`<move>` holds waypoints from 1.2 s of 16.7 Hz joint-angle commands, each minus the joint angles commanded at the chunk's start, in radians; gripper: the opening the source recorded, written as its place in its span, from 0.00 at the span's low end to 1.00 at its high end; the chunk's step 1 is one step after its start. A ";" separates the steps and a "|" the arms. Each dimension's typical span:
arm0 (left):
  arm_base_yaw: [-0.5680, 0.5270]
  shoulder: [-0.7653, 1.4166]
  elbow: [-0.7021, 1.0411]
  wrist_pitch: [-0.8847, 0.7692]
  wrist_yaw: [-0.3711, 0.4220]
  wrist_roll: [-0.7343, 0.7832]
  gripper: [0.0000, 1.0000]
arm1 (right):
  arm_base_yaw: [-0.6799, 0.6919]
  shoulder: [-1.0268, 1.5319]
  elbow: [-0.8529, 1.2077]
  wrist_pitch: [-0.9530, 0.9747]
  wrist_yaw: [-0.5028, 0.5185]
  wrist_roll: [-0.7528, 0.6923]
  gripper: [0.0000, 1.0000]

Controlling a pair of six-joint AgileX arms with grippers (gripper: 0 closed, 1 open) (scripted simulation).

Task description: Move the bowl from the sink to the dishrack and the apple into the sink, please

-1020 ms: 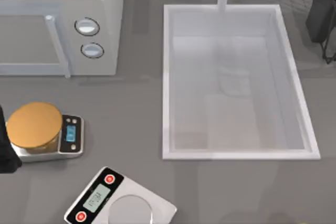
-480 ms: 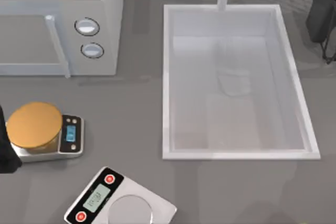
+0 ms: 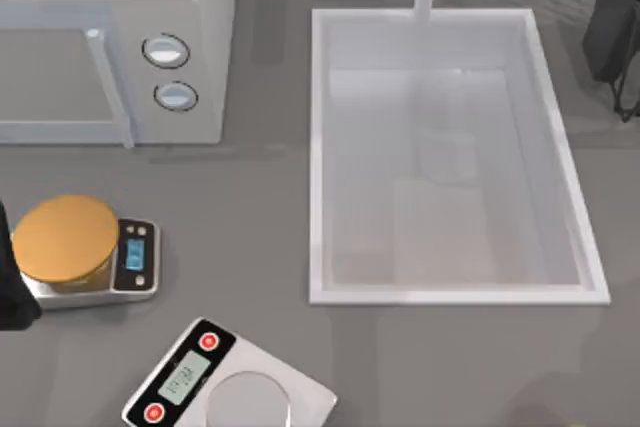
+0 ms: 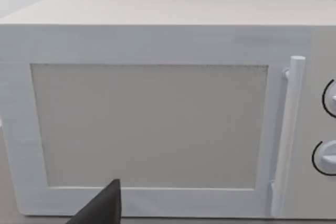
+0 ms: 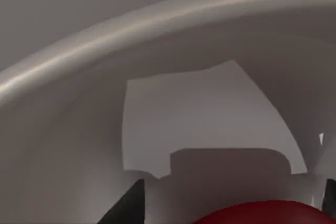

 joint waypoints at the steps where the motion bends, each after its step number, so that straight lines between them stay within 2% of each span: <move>1: 0.000 0.000 0.000 0.000 0.000 0.000 1.00 | 0.000 0.005 -0.005 0.006 0.000 0.000 1.00; 4: 0.000 0.000 0.000 0.000 0.000 0.000 1.00 | 0.000 0.005 -0.005 0.006 0.000 0.000 1.00; 17: 0.000 0.000 0.000 0.000 0.000 0.000 1.00 | 0.000 0.005 -0.005 0.006 0.000 0.000 0.02; 20: 0.000 0.000 0.000 0.000 0.000 0.000 1.00 | 0.000 0.005 -0.005 0.006 0.000 0.000 0.00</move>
